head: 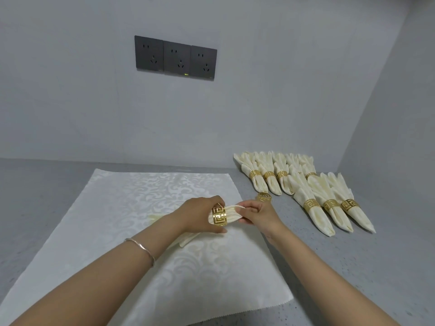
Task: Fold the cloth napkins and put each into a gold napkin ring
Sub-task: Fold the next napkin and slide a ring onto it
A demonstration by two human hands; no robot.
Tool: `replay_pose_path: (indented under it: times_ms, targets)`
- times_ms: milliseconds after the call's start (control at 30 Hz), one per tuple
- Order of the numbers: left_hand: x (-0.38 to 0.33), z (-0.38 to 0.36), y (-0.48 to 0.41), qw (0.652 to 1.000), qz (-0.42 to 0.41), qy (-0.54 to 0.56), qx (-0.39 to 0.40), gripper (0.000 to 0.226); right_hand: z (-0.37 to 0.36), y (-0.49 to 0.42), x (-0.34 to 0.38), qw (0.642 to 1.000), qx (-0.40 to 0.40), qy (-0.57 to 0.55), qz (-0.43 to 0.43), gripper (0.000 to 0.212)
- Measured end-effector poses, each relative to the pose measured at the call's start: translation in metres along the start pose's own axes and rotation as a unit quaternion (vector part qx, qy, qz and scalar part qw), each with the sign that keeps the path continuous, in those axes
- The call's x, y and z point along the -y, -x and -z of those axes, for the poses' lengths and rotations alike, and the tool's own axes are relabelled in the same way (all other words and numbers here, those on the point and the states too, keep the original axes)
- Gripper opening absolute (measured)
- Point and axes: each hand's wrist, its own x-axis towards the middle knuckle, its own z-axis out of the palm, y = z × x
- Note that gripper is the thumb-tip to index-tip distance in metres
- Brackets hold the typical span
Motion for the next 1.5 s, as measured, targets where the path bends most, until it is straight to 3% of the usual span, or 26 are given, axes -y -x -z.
replay_pose_path:
  times_ms: [100, 333, 433, 567, 667, 767, 833, 933, 1000, 1067, 1133, 1200, 1267, 1367, 1500]
  targets:
    - [-0.003, 0.002, -0.001, 1.0, -0.002, 0.013, 0.01, 0.045, 0.001, 0.002, -0.002, 1.0, -0.012, 0.004, 0.011, 0.013]
    - [0.009, 0.014, 0.004, 0.999, 0.02, 0.009, 0.038, 0.039, 0.016, 0.009, -0.008, 0.999, -0.049, -0.014, -0.005, 0.007]
    - [0.011, 0.01, 0.005, 0.998, 0.014, -0.037, 0.054, 0.043, 0.015, 0.011, -0.01, 0.996, -0.007, 0.093, 0.001, 0.006]
    - [0.015, 0.004, 0.008, 0.993, -0.005, -0.096, 0.072, 0.071, 0.004, 0.014, -0.01, 0.96, 0.064, 0.271, 0.038, 0.04]
    - [0.022, 0.011, 0.016, 0.987, 0.007, -0.144, 0.076, 0.102, -0.01, 0.017, -0.012, 0.941, 0.106, 0.315, 0.062, 0.054]
    - [0.035, 0.024, 0.026, 0.983, 0.039, -0.173, 0.058, 0.113, -0.028, 0.019, -0.014, 0.929, 0.125, 0.338, 0.082, 0.061]
    - [0.044, 0.032, 0.033, 0.98, 0.057, -0.188, 0.026, 0.113, -0.043, 0.018, -0.015, 0.918, 0.129, 0.362, 0.095, 0.062]
    - [0.05, 0.035, 0.04, 0.972, 0.09, -0.196, -0.089, 0.111, -0.063, 0.014, -0.018, 0.911, 0.11, 0.381, 0.112, 0.052]
    - [0.051, 0.031, 0.042, 0.962, 0.146, -0.137, -0.188, 0.11, -0.071, 0.011, -0.019, 0.928, 0.082, 0.35, 0.099, 0.043]
    - [0.047, 0.025, 0.042, 0.944, 0.221, 0.01, -0.244, 0.109, -0.075, 0.009, -0.021, 0.945, 0.05, 0.31, 0.091, 0.037]
    - [0.042, 0.019, 0.039, 0.909, 0.29, 0.208, -0.215, 0.108, -0.077, 0.01, -0.021, 0.96, 0.012, 0.264, 0.094, 0.032]
    - [0.034, 0.011, 0.033, 0.839, 0.317, 0.418, -0.148, 0.113, -0.078, 0.014, -0.019, 0.973, -0.027, 0.203, 0.103, 0.027]
    - [0.024, 0.003, 0.029, 0.77, 0.298, 0.551, -0.119, 0.112, -0.076, 0.018, -0.017, 0.977, -0.059, 0.161, 0.123, 0.025]
    - [0.013, -0.003, 0.017, 0.705, 0.223, 0.657, -0.147, 0.085, -0.071, 0.026, -0.015, 0.974, -0.074, 0.149, 0.153, 0.035]
    - [-0.008, -0.006, -0.006, 0.7, 0.178, 0.669, -0.176, 0.051, -0.052, 0.034, -0.013, 0.965, -0.094, 0.171, 0.177, 0.041]
